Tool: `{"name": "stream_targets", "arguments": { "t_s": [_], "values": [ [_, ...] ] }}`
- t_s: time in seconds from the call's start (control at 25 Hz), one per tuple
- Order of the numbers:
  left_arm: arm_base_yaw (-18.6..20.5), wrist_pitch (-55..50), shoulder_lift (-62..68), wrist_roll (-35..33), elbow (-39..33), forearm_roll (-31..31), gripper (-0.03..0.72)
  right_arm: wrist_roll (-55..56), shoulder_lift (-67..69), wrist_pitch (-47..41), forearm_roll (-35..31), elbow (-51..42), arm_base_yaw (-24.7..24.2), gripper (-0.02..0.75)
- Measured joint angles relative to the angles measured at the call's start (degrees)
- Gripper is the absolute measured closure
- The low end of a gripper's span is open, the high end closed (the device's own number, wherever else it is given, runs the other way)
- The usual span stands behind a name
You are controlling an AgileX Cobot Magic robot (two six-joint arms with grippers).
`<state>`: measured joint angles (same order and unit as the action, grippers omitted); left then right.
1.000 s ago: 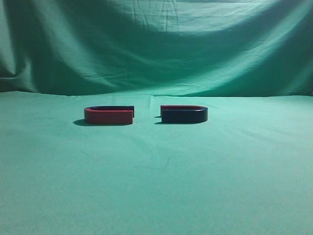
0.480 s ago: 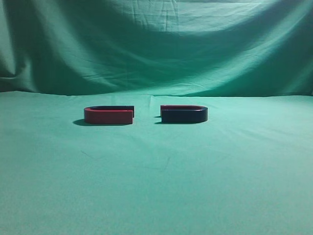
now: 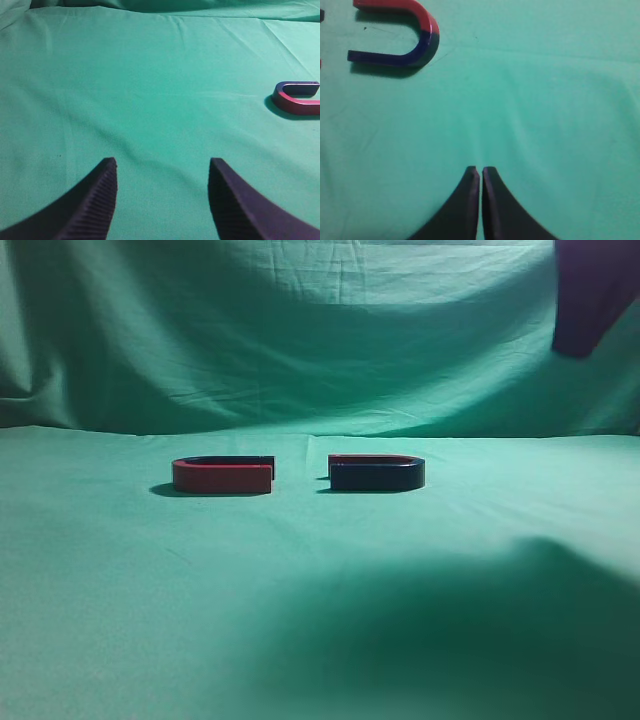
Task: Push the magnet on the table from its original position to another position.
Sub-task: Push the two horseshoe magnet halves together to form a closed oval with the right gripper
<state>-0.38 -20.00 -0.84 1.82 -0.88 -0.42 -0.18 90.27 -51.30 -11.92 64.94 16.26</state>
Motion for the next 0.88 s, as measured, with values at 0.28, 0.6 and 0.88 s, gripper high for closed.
{"name": "stream_targets", "arguments": {
  "t_s": [0.28, 0.6, 0.88],
  "values": [
    [0.0, 0.0, 0.0, 0.0, 0.0, 0.0, 0.316, 0.3, 13.4, -1.4, 0.8, 10.3, 2.0, 0.738],
    [0.0, 0.0, 0.0, 0.0, 0.0, 0.0, 0.316, 1.9, 25.8, -2.2, 1.9, 21.3, 2.2, 0.738],
    [0.0, 0.0, 0.0, 0.0, 0.0, 0.0, 0.316, 1.9, 30.3, -1.4, 1.9, 25.2, 2.2, 0.738]
  ]
}}
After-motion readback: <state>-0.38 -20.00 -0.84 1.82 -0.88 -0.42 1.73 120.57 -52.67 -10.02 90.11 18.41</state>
